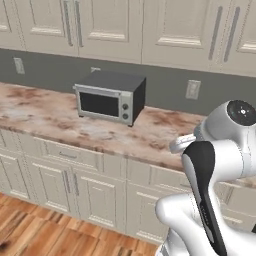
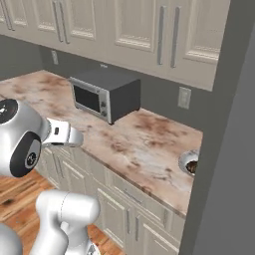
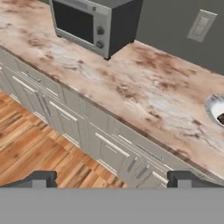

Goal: Pick the avocado and bread from the counter and place them on the plate. Then pick the jam from the cabinet and place it next to the plate. Lastly close the cabinet door.

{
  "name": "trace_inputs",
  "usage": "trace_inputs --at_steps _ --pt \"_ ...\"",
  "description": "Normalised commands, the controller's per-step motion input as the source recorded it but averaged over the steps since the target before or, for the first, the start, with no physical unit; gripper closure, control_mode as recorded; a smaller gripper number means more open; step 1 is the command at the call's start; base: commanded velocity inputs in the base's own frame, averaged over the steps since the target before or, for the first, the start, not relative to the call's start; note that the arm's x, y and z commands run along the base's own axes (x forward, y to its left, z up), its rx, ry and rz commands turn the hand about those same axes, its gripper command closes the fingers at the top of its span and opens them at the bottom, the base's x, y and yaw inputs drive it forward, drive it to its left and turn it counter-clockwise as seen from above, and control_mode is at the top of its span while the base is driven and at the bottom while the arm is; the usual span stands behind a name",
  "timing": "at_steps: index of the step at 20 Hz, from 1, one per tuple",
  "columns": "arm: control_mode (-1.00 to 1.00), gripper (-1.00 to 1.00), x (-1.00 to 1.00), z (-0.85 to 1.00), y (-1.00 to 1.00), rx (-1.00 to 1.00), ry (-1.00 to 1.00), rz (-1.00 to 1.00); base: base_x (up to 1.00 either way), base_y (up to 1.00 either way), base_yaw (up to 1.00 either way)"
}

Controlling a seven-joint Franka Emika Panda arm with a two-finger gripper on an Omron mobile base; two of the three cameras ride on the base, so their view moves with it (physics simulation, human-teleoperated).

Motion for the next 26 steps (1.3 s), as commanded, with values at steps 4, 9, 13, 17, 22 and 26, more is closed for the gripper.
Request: trace_inputs --at_steps 4,9,13,17,22,26 --pt "1.00 -1.00 0.00 0.00 0.00 0.00 0.00 0.00 0.00 0.00 0.32" --pt "1.00 -1.00 0.00 0.00 0.00 0.00 0.00 0.00 0.00 0.00 0.37" --pt "1.00 -1.00 0.00 0.00 0.00 0.00 0.00 0.00 0.00 0.00 0.38" --pt "1.00 -1.00 0.00 0.00 0.00 0.00 0.00 0.00 0.00 0.00 0.38" --pt "1.00 -1.00 0.00 0.00 0.00 0.00 0.00 0.00 0.00 0.00 0.38" --pt "1.00 -1.00 0.00 0.00 0.00 0.00 0.00 0.00 0.00 0.00 0.39"
